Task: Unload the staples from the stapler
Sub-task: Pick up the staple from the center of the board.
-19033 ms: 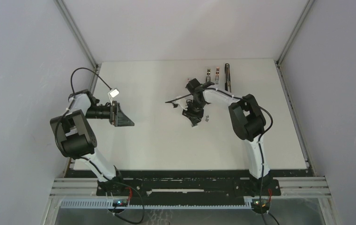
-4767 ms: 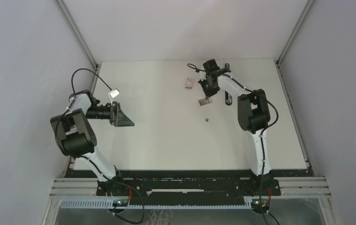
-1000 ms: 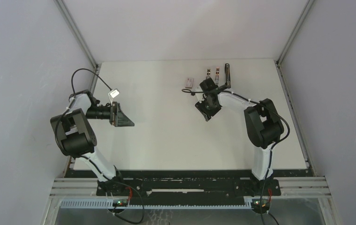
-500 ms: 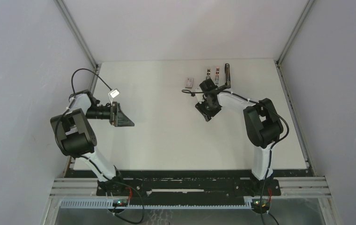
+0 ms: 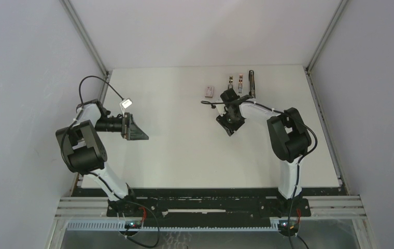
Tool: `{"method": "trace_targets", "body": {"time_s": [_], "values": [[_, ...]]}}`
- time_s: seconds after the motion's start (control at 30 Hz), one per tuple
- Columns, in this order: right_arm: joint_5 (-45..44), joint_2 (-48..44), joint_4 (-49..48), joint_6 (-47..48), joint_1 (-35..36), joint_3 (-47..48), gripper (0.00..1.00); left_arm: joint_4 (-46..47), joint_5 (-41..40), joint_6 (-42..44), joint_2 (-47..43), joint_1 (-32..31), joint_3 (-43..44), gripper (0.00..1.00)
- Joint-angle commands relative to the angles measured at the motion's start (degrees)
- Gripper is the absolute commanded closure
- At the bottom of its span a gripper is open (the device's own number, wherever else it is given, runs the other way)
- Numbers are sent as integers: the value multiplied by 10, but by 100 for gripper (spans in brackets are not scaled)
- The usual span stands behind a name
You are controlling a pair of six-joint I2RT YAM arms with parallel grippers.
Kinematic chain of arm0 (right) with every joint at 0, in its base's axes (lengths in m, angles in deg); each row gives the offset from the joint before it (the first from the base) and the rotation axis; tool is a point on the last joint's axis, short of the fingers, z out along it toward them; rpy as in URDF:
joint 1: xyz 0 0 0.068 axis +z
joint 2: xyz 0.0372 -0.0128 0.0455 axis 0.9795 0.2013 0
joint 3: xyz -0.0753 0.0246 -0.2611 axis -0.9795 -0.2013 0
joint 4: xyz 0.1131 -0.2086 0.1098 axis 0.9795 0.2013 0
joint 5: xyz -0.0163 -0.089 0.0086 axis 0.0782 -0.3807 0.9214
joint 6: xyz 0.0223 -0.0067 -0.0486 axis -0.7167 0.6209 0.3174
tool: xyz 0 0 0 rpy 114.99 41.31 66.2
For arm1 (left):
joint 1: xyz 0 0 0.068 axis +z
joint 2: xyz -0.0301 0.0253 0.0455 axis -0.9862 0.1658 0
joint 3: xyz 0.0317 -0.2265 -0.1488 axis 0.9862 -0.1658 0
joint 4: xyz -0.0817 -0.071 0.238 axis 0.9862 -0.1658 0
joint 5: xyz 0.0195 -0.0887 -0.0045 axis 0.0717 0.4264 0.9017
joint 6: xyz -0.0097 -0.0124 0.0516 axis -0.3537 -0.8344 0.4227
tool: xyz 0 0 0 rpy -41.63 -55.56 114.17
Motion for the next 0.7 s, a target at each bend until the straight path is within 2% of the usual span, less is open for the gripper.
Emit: {"method": "trace_targets", "body": {"time_s": [0.0,0.67], "values": [[-13,6,-6,0,3,7,57,-6,15,13,-5,4,34,0],[-35,4,-15,-9,-27,9,57,-6,15,13,-4,4,34,0]]}}
